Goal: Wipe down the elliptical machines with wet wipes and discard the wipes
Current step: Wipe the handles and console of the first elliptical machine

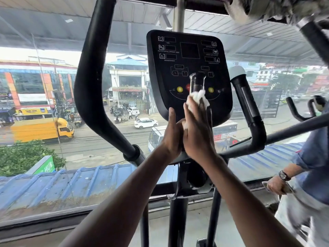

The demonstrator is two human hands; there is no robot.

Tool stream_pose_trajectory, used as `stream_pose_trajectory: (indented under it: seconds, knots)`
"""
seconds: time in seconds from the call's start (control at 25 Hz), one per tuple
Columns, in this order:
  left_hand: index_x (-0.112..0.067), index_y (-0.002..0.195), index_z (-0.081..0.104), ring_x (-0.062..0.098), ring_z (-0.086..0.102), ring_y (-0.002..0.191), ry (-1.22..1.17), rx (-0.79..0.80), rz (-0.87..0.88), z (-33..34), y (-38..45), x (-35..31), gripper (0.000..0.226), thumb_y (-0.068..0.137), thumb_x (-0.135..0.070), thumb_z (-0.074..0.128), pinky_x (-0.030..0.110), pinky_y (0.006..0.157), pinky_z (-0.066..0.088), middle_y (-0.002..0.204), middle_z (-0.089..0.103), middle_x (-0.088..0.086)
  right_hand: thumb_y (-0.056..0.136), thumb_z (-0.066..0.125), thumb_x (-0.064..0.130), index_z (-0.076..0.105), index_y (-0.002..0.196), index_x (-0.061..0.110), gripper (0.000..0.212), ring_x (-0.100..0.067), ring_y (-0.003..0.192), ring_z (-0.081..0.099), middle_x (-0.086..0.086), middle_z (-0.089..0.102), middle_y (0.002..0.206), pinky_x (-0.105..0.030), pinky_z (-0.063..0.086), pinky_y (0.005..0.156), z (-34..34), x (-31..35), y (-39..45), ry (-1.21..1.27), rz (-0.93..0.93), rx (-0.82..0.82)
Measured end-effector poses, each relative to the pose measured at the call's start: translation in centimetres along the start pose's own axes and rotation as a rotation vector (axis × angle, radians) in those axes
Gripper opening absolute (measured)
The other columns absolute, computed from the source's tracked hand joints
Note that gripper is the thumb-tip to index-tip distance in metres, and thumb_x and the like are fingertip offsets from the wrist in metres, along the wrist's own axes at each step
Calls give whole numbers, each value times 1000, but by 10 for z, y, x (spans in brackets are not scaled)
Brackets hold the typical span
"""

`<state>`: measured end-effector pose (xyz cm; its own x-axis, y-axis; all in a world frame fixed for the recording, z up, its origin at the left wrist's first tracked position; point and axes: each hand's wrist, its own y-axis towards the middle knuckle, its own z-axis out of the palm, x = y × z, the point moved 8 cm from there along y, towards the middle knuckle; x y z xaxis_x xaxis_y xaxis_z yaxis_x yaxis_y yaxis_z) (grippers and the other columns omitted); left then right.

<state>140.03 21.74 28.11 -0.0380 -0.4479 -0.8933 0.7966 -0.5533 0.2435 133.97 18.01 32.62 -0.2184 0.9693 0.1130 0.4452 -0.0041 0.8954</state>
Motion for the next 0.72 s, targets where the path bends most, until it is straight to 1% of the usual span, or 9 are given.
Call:
stream_pose_trajectory:
  seconds: [0.08, 0.12, 0.2, 0.28, 0.36, 0.48, 0.56, 0.64, 0.72]
  knots:
    - [-7, 124, 59, 17, 64, 111, 9, 18, 3, -3, -4, 4, 83, 94, -68, 10, 27, 98, 48, 115, 69, 9, 84, 50, -1, 50, 136, 0, 51, -30, 145, 25, -11, 43, 148, -55, 19, 116, 5, 11, -41, -20, -167, -13]
    - [-5, 122, 59, 17, 66, 106, 21, 24, 13, -4, -5, 5, 82, 96, -65, 10, 25, 94, 51, 110, 70, 9, 85, 49, 1, 51, 135, 0, 50, -30, 143, 28, -11, 45, 146, -56, 21, 115, 3, 8, -46, -14, -208, -26]
    - [-3, 126, 56, 16, 68, 100, 72, 30, 40, -1, -8, 7, 80, 98, -61, 8, 24, 83, 55, 108, 69, 11, 89, 44, 2, 46, 139, 0, 51, -32, 144, 27, -12, 40, 150, -57, 24, 113, -5, -3, -28, 69, -117, -75]
    - [-5, 125, 56, 20, 64, 108, 99, 45, 69, 2, -10, 7, 77, 99, -60, 8, 27, 89, 53, 114, 64, 15, 92, 47, 1, 42, 142, -2, 50, -32, 145, 25, -13, 34, 153, -57, 26, 112, -7, -5, -20, 149, 11, -119]
    - [-9, 116, 62, 21, 61, 112, 100, 71, 83, 4, -16, 7, 75, 97, -61, 12, 28, 96, 49, 114, 66, 12, 91, 49, 2, 46, 139, -3, 48, -31, 144, 26, -11, 38, 150, -57, 28, 111, 4, 7, -45, 120, -36, -130]
    - [-15, 112, 67, 21, 64, 109, 199, 128, 95, 5, -22, 10, 78, 95, -66, 11, 31, 93, 51, 112, 68, 14, 91, 42, 4, 49, 136, -2, 46, -31, 141, 32, -11, 46, 144, -55, 31, 110, 2, 4, -71, 105, -102, -140]
    - [-19, 113, 63, 15, 61, 106, 282, 145, 132, 7, -26, 12, 73, 94, -66, 11, 25, 88, 50, 111, 63, 9, 96, 38, 6, 41, 140, -5, 45, -32, 141, 32, -17, 40, 147, -50, 32, 112, -4, -9, -56, 233, 36, -213]
    - [-15, 114, 58, 15, 57, 101, 340, 138, 155, 5, -33, 17, 72, 91, -69, 16, 22, 85, 46, 106, 60, 8, 100, 37, 9, 31, 144, -9, 48, -32, 145, 25, -22, 29, 151, -49, 30, 114, -1, -4, -60, 339, 175, -264]
    - [-9, 121, 59, 10, 60, 105, 372, 141, 164, -3, -39, 25, 77, 95, -63, 12, 16, 85, 46, 111, 65, 6, 99, 35, 9, 29, 143, -13, 49, -35, 146, 22, -26, 24, 152, -48, 28, 116, 11, 12, -93, 345, 181, -266]
